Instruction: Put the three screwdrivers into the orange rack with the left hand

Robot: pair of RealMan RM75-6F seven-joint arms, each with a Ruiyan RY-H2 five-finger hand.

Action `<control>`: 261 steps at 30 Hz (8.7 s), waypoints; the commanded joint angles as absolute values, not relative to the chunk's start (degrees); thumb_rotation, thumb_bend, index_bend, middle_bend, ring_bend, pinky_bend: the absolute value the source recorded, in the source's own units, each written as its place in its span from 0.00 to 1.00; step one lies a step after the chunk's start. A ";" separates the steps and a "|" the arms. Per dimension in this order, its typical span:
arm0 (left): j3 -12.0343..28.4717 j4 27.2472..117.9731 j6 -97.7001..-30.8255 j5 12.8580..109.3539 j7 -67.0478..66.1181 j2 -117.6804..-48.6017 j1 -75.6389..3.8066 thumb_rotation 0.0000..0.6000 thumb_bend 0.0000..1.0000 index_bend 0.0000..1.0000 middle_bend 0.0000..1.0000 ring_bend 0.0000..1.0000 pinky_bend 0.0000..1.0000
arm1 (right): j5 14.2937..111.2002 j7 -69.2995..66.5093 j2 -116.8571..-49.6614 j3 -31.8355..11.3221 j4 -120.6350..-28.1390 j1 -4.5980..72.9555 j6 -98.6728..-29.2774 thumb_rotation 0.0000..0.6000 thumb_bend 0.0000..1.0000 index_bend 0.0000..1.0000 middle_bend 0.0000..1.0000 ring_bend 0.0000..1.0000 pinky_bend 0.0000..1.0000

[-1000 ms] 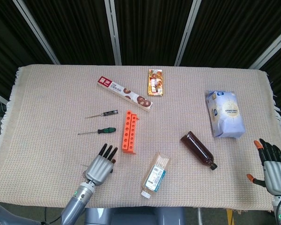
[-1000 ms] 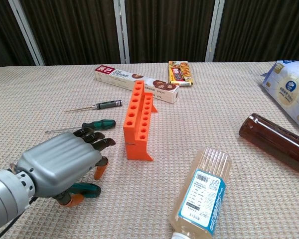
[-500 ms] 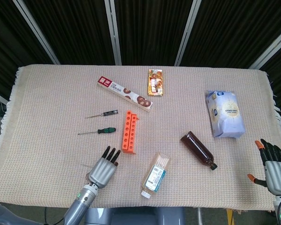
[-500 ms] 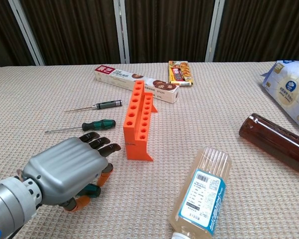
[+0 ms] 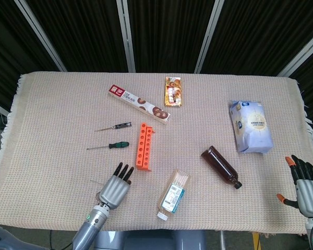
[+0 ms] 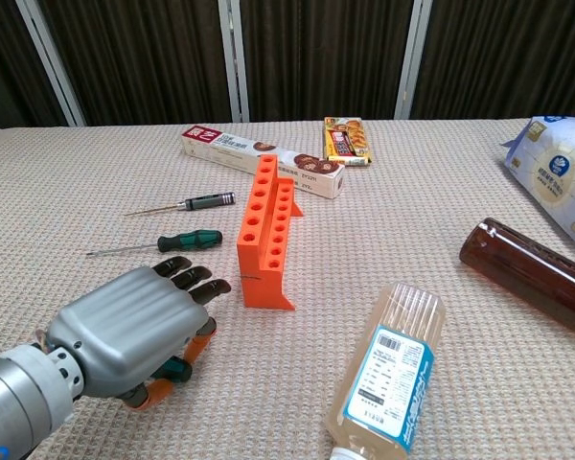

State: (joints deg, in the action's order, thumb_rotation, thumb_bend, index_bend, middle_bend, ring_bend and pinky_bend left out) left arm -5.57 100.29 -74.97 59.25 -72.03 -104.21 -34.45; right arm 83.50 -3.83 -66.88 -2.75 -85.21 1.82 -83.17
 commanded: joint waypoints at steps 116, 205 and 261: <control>11.75 91.72 -60.54 75.45 29.03 -93.72 -35.70 1.00 0.59 0.69 0.13 0.00 0.00 | 79.55 0.37 -67.28 -3.88 -87.46 3.29 -79.51 1.00 0.00 0.00 0.00 0.00 0.00; 8.03 75.26 -59.19 37.02 -58.72 -100.92 -58.47 1.00 0.22 0.42 0.00 0.00 0.00 | 78.64 -2.35 -67.46 -3.75 -85.69 2.81 -78.93 1.00 0.00 0.00 0.00 0.00 0.00; 11.56 87.30 -62.17 45.11 -43.20 -91.60 -51.93 1.00 0.40 0.62 0.00 0.00 0.00 | 78.72 -2.63 -67.72 -3.71 -85.46 2.63 -78.64 1.00 0.00 0.00 0.00 0.00 0.00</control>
State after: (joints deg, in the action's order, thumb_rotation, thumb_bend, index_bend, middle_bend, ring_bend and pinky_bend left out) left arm 10.26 82.36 -60.73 42.24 -47.31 -95.49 -53.72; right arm 78.68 -2.62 -67.70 -3.73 -85.45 2.63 -78.61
